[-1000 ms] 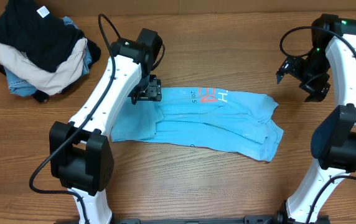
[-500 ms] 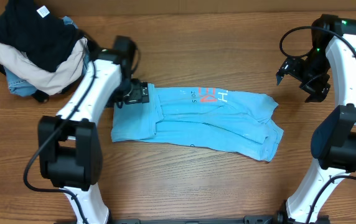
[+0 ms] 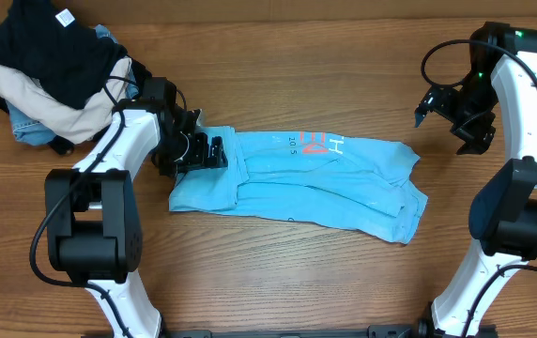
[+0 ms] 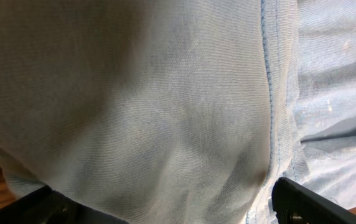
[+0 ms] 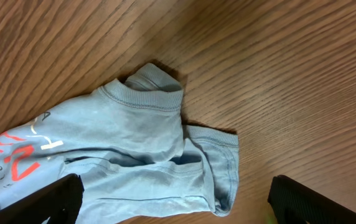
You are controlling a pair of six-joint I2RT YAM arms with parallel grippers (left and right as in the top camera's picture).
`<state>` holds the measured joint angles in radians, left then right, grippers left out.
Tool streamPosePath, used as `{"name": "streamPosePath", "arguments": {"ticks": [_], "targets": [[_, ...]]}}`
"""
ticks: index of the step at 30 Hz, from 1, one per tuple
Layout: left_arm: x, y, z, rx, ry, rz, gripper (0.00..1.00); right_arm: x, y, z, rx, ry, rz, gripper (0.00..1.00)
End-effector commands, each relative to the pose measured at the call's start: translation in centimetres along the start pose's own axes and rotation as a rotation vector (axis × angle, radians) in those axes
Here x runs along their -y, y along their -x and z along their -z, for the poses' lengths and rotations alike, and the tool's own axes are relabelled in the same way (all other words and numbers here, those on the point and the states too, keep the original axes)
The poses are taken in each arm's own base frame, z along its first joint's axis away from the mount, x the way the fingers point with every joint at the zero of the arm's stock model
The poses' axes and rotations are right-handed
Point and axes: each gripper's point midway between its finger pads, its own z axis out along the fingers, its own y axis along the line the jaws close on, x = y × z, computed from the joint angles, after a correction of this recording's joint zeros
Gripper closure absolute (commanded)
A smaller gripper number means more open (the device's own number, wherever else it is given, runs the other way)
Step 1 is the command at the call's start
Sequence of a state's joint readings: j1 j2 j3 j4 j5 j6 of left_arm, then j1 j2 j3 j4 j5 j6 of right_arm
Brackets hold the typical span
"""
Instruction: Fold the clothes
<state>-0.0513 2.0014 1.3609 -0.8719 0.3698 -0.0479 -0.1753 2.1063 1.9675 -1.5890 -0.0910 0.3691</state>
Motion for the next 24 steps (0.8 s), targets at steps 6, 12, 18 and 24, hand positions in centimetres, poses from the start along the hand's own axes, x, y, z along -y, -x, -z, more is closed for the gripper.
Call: {"name": "streamPosePath", "arguments": {"ticks": [6, 12, 18, 24], "targets": [[-3.9, -0.4, 1.1, -0.068, 0.077, 0.078, 0.00, -0.7, 0.9, 1.5, 0.069, 0.041, 0.012, 0.00], [-6.7, 0.2, 2.9, -0.030, 0.080, 0.155, 0.01, -0.8, 1.1, 1.5, 0.076, 0.043, 0.035, 0.00], [-6.2, -0.7, 1.2, -0.037, 0.020, 0.160, 0.00, -0.8, 1.1, 1.4, 0.076, 0.043, 0.035, 0.00], [-5.2, -2.4, -1.6, -0.043, -0.087, 0.167, 0.00, -0.7, 0.9, 1.1, 0.066, 0.039, 0.033, 0.00]]}}
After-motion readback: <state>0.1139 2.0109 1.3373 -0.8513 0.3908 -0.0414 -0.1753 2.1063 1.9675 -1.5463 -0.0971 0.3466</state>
